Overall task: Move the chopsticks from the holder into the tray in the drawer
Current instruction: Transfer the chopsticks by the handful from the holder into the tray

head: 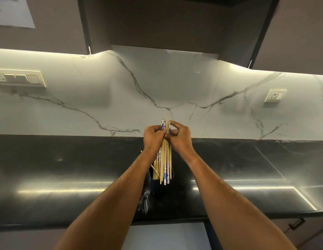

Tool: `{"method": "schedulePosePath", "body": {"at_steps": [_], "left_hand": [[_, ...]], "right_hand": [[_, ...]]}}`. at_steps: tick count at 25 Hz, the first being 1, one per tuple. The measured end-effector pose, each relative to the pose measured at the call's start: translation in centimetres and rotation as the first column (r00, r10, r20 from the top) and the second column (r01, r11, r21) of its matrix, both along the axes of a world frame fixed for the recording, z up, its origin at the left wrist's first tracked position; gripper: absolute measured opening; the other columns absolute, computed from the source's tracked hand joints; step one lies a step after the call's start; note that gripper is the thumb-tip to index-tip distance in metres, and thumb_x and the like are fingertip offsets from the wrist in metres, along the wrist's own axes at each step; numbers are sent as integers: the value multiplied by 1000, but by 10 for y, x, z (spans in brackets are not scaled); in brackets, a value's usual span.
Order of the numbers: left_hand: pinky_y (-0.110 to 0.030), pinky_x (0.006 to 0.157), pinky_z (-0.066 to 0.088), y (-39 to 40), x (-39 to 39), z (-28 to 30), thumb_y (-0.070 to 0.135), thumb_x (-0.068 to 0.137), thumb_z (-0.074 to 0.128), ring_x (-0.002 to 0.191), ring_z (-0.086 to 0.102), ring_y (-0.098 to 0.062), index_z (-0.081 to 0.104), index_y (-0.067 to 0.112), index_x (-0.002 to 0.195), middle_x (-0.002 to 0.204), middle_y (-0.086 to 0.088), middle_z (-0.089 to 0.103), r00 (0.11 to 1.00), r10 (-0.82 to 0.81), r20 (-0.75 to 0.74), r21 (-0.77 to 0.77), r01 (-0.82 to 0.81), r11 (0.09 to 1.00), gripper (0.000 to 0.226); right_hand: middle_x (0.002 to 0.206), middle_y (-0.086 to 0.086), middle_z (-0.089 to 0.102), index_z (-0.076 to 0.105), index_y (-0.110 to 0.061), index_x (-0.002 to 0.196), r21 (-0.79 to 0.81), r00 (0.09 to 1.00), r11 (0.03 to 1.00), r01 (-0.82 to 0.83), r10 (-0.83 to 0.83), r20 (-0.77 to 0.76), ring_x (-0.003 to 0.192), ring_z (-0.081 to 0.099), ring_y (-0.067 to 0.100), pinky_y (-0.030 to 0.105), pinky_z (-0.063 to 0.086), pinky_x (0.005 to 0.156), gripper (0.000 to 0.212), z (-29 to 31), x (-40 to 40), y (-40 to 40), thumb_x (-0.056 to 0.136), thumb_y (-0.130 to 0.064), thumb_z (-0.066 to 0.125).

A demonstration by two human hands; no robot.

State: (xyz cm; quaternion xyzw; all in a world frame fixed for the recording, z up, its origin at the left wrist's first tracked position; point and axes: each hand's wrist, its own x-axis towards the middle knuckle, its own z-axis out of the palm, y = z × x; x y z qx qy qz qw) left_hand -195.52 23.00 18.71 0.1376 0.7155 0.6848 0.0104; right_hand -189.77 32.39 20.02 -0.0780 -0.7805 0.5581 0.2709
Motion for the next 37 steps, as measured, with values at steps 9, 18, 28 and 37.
{"method": "schedulePosePath", "body": {"at_steps": [9, 18, 28, 37], "left_hand": [[-47, 78, 62, -13, 45, -56, 31, 109, 39, 79, 70, -36, 51, 16, 130, 97, -28, 70, 840, -518, 161, 179, 492, 852, 28], [-35, 69, 54, 1, 64, -101, 14, 106, 45, 66, 58, -16, 46, 26, 127, 83, -9, 58, 863, -449, 233, 18, 458, 889, 24], [-34, 74, 55, 8, 71, -120, 13, 105, 46, 72, 59, -17, 52, 17, 120, 83, -4, 61, 844, -443, 303, -60, 481, 875, 17], [-36, 69, 56, 6, 45, -123, 9, 104, 44, 64, 60, -17, 63, 1, 117, 78, -7, 61, 764, -311, 565, 174, 258, 950, 24]], "right_hand": [[85, 1, 79, 77, -14, 103, -119, 955, 971, 207, -174, 239, 72, 78, 13, 36, 66, 68, 27, -39, 25, 3, 80, -1, 81], [66, 6, 74, 66, -8, 60, -308, 897, 924, 227, -75, 436, 55, 72, 17, 44, 65, 71, 30, -63, 31, 32, 87, -2, 77], [84, 10, 80, 76, -3, 87, -340, 922, 907, 248, -112, 372, 80, 79, 22, 38, 64, 76, 4, -41, 14, 62, 88, -7, 77], [92, 7, 78, 70, -5, 102, -30, 937, 993, 114, -118, -329, 84, 74, 10, 23, 59, 78, 7, 28, 1, 62, 98, -8, 65]]}}
